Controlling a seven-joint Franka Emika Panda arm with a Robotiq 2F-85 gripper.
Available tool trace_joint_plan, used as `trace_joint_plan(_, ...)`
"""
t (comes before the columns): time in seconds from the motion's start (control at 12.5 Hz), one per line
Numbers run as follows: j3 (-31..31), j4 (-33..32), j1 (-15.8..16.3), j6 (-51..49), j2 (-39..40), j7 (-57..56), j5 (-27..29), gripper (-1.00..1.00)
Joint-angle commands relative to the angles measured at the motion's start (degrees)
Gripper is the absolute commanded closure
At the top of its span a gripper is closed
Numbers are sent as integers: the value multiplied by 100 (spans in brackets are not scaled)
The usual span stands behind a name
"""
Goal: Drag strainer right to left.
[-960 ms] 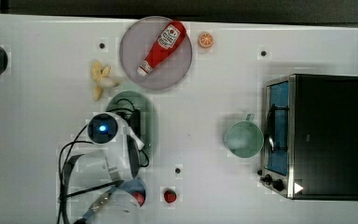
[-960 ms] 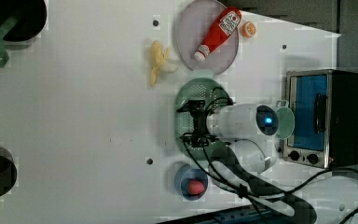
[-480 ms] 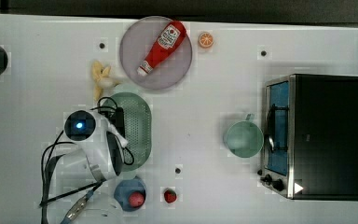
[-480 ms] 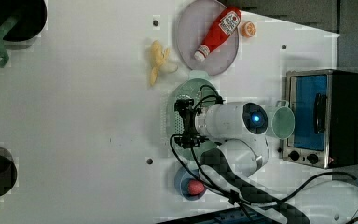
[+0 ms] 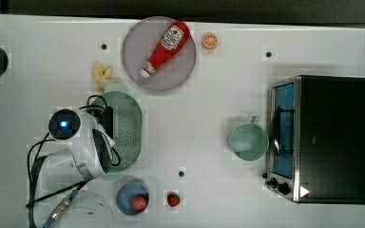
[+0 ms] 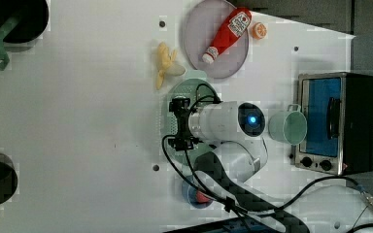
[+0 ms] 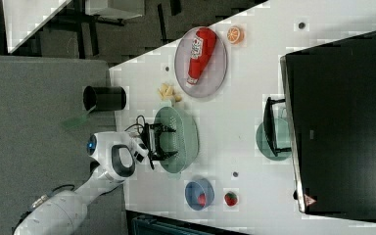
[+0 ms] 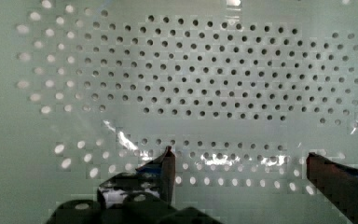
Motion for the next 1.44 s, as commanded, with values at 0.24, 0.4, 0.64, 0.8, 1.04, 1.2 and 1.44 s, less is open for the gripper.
trace_joint_plan(0.24,109,563,510,-57,259,634,22,-100)
trace_joint_plan(0.4,109,778,627,-110,380,802,22,-100)
trace_joint_plan(0.64,109,1052,766,-117,550,876,23,-100)
trace_joint_plan(0.8,112,1186,837,-191,623,971,29,-100)
trace_joint_plan(1.04,113,1296,956,-188,685,972,29,-100)
trace_joint_plan(1.2,113,1321,1010,-207,690,989,29,-100)
trace_joint_plan(1.44,118,1411,1039,-203,721,1197,30,-100)
